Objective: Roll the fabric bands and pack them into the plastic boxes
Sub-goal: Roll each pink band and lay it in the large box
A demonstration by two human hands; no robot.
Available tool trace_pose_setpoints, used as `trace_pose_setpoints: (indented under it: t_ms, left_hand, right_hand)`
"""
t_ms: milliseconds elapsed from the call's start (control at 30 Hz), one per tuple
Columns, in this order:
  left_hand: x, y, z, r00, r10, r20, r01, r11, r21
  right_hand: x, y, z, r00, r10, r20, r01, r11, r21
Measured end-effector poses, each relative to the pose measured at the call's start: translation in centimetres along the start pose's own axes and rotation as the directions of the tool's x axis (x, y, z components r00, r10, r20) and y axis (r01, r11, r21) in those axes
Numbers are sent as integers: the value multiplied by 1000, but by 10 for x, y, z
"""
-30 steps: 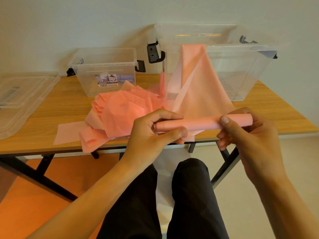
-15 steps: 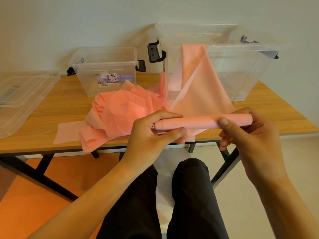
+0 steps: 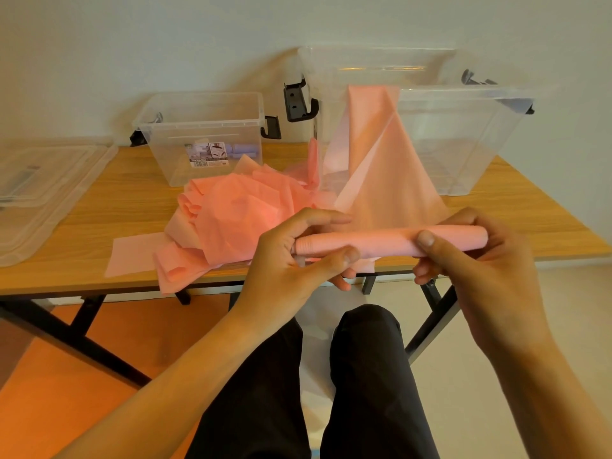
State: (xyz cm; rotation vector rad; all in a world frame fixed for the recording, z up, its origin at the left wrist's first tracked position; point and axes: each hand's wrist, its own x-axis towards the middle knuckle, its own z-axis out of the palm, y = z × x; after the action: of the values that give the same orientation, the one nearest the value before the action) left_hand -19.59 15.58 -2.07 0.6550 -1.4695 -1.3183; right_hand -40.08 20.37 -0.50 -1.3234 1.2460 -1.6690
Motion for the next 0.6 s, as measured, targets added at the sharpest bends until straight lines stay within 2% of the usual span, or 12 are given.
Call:
trace_pose_setpoints:
  t_ms: [300,600]
  left_hand:
    - [-1,1,-1,1000,-27,-2,27,999,42]
    - [0,3,0,999,-28,22,27,999,32]
  right_hand:
    - [-2,0,-1,999,13,50,-16,998,67]
    - [-1,0,-1,1000,-10,7,10,1000,-26]
